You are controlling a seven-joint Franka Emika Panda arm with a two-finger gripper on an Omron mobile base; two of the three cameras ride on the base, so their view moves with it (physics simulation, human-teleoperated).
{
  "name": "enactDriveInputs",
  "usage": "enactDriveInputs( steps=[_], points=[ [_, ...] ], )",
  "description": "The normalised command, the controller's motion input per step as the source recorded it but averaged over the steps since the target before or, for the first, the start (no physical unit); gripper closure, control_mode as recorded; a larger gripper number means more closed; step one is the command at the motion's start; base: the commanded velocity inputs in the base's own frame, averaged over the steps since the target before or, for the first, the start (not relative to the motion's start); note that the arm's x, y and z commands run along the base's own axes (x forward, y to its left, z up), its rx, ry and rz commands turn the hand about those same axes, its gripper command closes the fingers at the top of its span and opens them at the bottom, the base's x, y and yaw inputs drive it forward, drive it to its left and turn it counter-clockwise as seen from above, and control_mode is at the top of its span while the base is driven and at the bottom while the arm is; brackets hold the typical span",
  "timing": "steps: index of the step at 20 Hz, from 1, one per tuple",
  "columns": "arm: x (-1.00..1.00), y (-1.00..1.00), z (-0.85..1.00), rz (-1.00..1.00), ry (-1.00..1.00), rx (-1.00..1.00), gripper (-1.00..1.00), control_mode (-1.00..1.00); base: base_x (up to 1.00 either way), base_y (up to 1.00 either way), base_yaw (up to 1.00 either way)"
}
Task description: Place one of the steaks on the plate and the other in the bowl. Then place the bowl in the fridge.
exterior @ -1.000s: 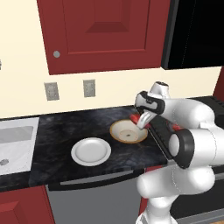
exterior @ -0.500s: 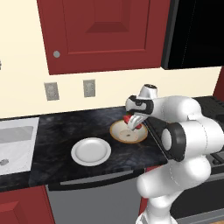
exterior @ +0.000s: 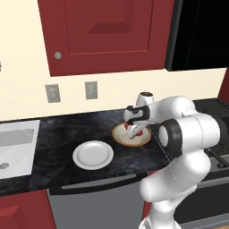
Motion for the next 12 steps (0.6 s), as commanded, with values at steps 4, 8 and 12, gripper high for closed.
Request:
enactDriveInputs(
  steps=[4,8,12],
  points=[
    [0.42,0.00,-0.27,0.00,-0.09,0.00,1.00,-1.00,0.00,0.00,0.00],
    [0.17,0.00,-0.27,0.00,-0.01,-0.02,1.00,-1.00,0.00,0.00,0.00],
    [0.05,0.00,-0.08,0.00,0.00,0.00,1.00,-1.00,0.00,0.00,0.00]
  ],
)
